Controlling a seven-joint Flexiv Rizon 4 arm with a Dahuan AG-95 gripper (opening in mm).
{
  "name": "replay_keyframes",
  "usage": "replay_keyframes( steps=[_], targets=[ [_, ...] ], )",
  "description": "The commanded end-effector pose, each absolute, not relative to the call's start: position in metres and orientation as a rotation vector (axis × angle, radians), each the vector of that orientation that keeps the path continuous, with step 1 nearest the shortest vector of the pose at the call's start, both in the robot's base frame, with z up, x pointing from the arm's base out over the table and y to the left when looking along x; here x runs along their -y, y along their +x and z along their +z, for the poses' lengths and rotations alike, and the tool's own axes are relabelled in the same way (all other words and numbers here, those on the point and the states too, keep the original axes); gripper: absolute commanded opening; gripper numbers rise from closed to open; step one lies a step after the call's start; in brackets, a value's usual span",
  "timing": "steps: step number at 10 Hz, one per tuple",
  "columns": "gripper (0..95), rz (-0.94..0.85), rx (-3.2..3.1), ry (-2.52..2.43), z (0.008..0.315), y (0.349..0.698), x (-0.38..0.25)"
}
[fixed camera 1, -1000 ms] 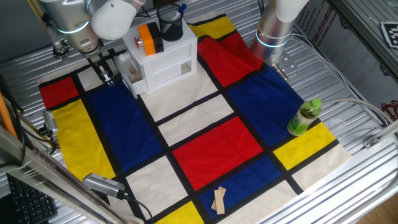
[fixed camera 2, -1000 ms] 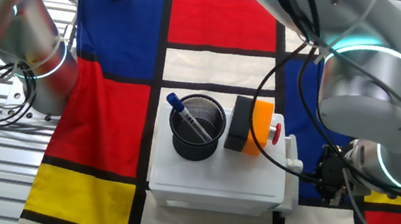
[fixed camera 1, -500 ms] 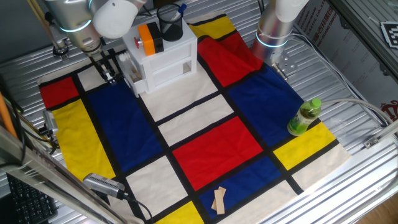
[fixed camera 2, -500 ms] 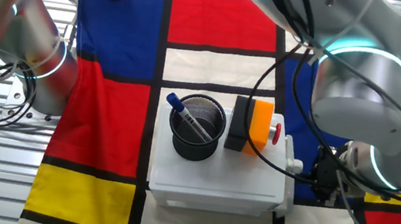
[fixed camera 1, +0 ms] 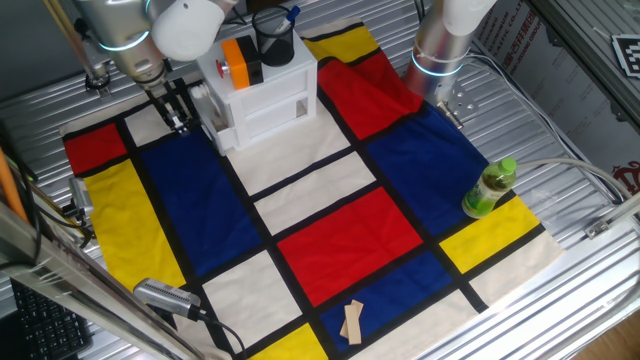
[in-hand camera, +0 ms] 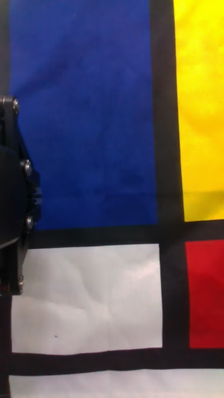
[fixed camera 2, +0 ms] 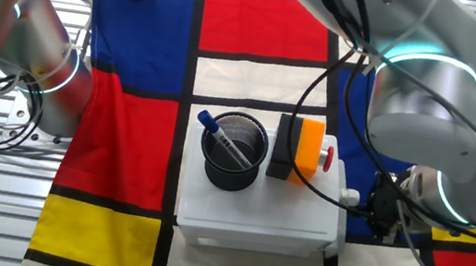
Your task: Use the gripper to push and close the drawer
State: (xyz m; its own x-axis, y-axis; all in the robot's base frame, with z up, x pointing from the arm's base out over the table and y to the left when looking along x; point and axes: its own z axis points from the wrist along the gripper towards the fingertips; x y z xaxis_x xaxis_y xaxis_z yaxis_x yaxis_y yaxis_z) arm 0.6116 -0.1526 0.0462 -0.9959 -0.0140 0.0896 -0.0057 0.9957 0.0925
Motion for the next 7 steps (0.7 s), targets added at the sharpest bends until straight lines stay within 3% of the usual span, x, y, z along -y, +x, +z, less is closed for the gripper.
replay_keyframes(
  steps=[1, 7],
  targets=[
    [0.0, -0.135, 3.051, 0.016, 0.0462, 0.6084, 0.1518],
    [0.0, -0.129, 3.027, 0.018, 0.0490, 0.6023, 0.1509]
  ],
)
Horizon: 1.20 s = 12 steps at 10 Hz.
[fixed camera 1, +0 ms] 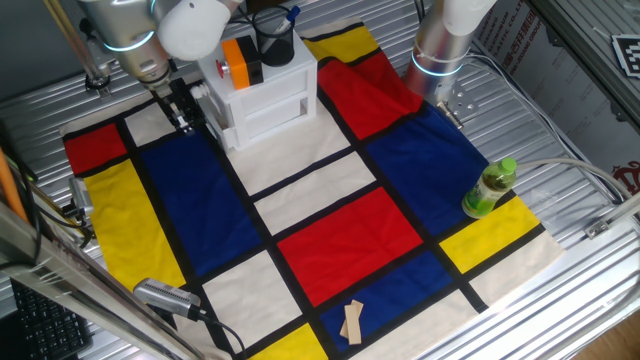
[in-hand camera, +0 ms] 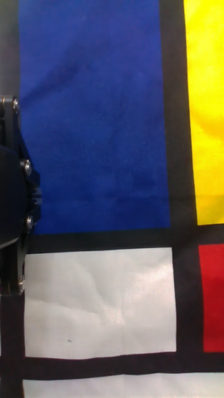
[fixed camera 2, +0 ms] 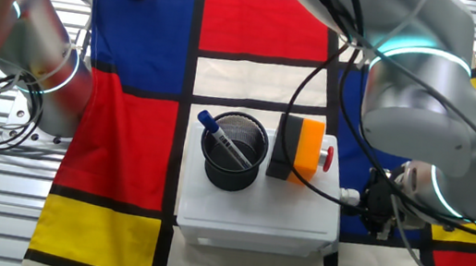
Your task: Use the gripper to push and close the drawer
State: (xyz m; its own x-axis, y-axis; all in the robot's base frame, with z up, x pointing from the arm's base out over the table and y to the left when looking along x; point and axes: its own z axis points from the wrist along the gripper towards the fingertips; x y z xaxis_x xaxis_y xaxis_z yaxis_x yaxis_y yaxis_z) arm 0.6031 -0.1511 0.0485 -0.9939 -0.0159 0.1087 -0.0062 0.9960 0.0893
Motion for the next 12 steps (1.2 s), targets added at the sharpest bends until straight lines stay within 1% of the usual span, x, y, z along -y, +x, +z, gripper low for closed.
replay_keyframes(
  steps=[1, 12],
  targets=[
    [0.0, -0.127, 3.025, 0.019, 0.0487, 0.6015, 0.1512],
    [0.0, -0.093, 2.996, 0.032, 0.0492, 0.5945, 0.1517]
  ],
)
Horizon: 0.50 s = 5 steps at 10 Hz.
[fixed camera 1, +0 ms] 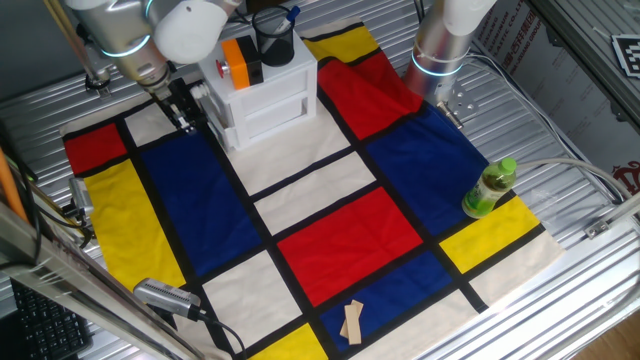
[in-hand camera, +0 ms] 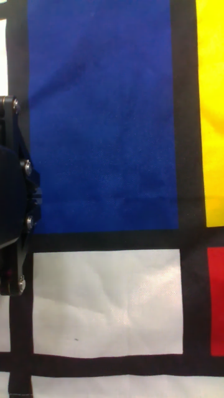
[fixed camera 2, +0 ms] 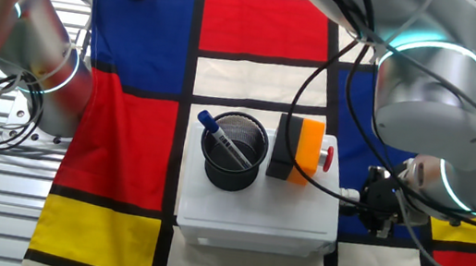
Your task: Use the gripper to push and close the drawer
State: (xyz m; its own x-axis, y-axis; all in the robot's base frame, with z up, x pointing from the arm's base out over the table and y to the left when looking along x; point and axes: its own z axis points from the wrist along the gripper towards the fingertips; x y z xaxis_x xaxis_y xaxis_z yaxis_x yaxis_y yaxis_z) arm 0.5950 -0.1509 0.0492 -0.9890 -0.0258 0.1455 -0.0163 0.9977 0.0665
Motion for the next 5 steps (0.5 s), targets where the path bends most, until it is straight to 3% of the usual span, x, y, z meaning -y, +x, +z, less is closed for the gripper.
replay_keyframes(
  steps=[1, 5],
  targets=[
    [0.0, -0.090, 2.994, 0.035, 0.0487, 0.5931, 0.1521],
    [0.0, -0.069, 2.992, 0.056, 0.0481, 0.5884, 0.1532]
  ],
)
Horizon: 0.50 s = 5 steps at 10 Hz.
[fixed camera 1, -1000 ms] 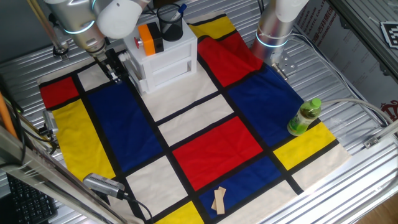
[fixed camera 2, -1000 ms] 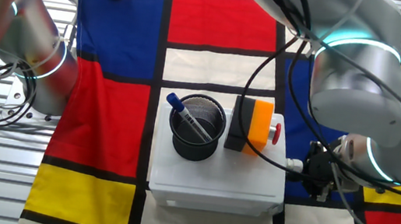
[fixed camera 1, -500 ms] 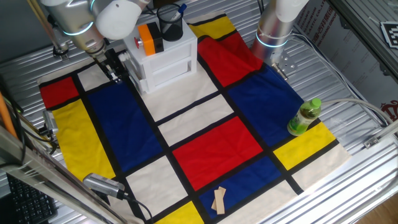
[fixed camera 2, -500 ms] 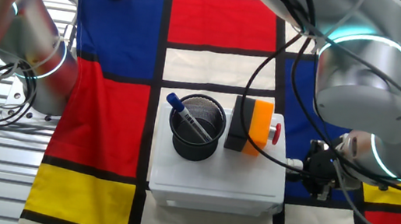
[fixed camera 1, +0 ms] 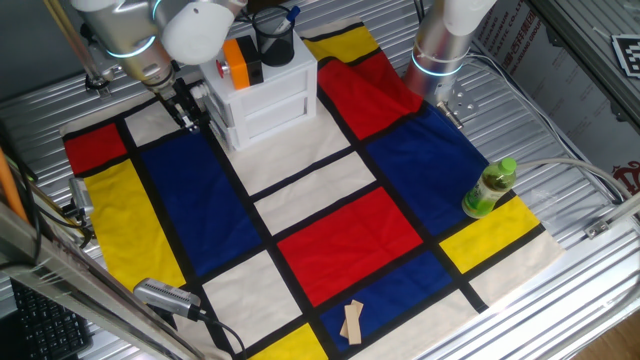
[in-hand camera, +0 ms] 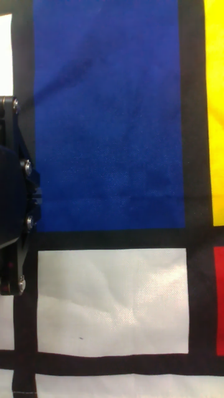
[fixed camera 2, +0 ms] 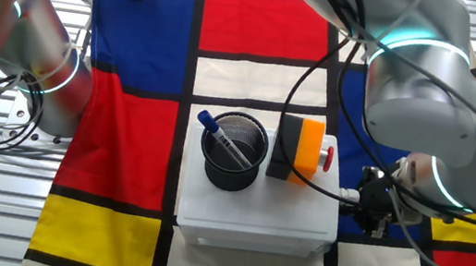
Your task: Use the gripper to push and close the drawer
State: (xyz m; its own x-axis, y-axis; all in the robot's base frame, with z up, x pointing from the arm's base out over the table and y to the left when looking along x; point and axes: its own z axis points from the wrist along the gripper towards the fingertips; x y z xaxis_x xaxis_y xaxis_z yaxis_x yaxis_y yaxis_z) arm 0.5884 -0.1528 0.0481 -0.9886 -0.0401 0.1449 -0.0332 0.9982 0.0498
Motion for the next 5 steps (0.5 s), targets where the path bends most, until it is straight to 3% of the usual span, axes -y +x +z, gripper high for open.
replay_keyframes(
  steps=[1, 5],
  targets=[
    [0.0, -0.064, 2.991, 0.061, 0.0481, 0.5879, 0.1532],
    [0.0, -0.034, 2.985, 0.086, 0.0498, 0.5861, 0.1529]
  ],
)
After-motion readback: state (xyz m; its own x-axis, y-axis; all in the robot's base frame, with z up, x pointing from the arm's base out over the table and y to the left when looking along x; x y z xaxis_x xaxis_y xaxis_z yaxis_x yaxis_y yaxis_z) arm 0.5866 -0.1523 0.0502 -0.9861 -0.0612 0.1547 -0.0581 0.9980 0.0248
